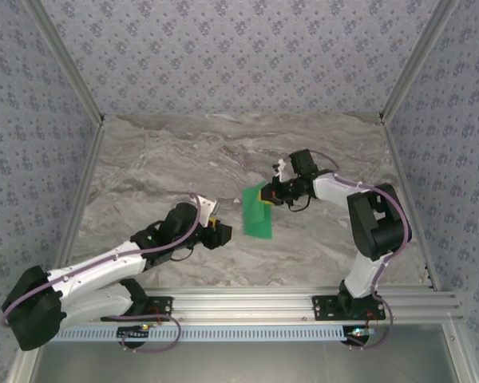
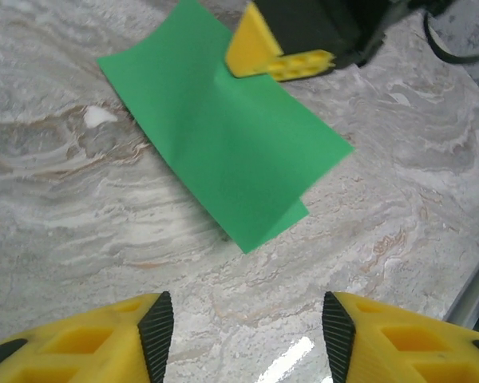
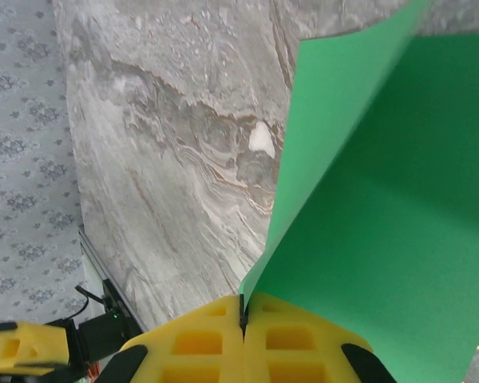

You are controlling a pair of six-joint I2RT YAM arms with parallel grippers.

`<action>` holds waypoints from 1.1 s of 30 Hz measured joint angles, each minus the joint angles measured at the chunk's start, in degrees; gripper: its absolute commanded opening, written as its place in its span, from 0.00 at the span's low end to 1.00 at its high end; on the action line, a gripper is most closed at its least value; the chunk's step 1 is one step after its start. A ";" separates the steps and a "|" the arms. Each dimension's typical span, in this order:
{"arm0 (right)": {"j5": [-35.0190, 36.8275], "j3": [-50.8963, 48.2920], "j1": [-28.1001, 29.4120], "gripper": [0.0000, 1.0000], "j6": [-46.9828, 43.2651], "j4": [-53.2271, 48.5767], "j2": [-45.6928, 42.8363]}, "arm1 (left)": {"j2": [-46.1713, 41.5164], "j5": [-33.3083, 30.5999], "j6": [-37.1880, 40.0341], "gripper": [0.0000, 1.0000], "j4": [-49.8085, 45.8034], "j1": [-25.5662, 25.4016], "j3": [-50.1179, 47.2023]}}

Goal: Fold a paper plane with a square sheet of paper (fold left side to right side)
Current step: Fold the triangle a second time at the center of the table.

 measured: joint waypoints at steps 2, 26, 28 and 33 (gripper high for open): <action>-0.02 1.25 -0.26 0.00 -0.02 -0.96 0.07 | 0.04 -0.44 1.07 0.57 -0.33 -0.79 1.42; 1.66 11.32 -0.83 0.00 -7.58 -18.64 -7.69 | -4.28 -5.22 4.76 0.62 -2.86 -1.55 4.26; 2.27 11.43 -0.39 0.00 -7.58 -18.62 -6.40 | -4.33 -5.57 4.76 0.62 -2.91 -1.55 4.26; 3.67 11.78 1.18 0.00 -6.29 -16.00 -0.50 | -4.31 -5.75 5.31 0.63 -3.41 -1.55 4.26</action>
